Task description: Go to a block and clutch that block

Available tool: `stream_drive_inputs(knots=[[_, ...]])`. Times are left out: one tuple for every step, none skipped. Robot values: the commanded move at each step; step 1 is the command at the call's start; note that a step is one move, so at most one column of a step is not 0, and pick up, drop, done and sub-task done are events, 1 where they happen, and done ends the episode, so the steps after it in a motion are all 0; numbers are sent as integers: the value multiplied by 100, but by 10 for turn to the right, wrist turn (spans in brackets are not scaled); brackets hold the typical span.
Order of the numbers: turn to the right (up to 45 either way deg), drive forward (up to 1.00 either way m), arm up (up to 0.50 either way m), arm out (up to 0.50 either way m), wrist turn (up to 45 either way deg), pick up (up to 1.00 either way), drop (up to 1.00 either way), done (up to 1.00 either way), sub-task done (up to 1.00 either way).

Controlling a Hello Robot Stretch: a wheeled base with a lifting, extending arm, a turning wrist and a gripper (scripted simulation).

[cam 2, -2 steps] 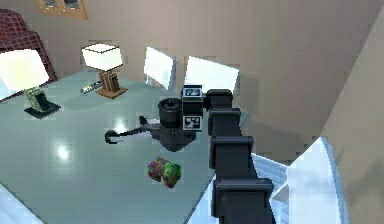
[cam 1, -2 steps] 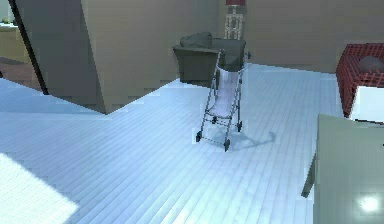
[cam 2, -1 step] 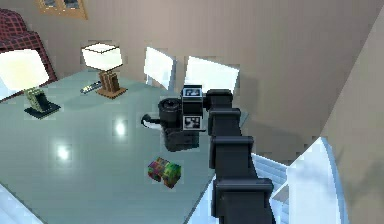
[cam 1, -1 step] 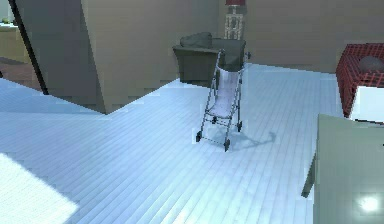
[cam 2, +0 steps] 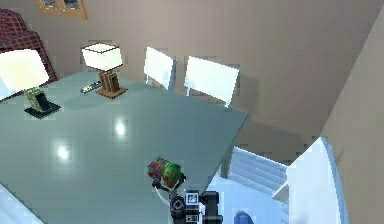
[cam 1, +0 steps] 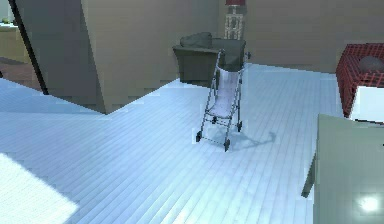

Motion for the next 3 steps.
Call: stream_drive_inputs(knots=[[0, 0, 0, 0, 0, 100, 0, 0, 0], [0, 0, 10, 0, 0, 0, 0, 0, 0], [0, 0, 0, 0, 0, 0, 0, 100, 0]])
